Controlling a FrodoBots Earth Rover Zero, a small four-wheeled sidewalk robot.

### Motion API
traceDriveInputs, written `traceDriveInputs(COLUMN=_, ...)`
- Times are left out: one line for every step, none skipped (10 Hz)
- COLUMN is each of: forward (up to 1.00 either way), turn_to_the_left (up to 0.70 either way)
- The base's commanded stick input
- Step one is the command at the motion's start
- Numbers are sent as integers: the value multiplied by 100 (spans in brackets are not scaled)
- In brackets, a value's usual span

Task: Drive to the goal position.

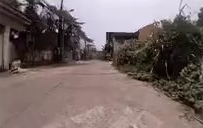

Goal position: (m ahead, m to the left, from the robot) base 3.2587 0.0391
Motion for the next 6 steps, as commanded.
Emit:
traceDriveInputs(forward=100, turn_to_the_left=1)
traceDriveInputs(forward=100, turn_to_the_left=1)
traceDriveInputs(forward=100, turn_to_the_left=1)
traceDriveInputs(forward=100, turn_to_the_left=1)
traceDriveInputs(forward=100, turn_to_the_left=1)
traceDriveInputs(forward=100, turn_to_the_left=1)
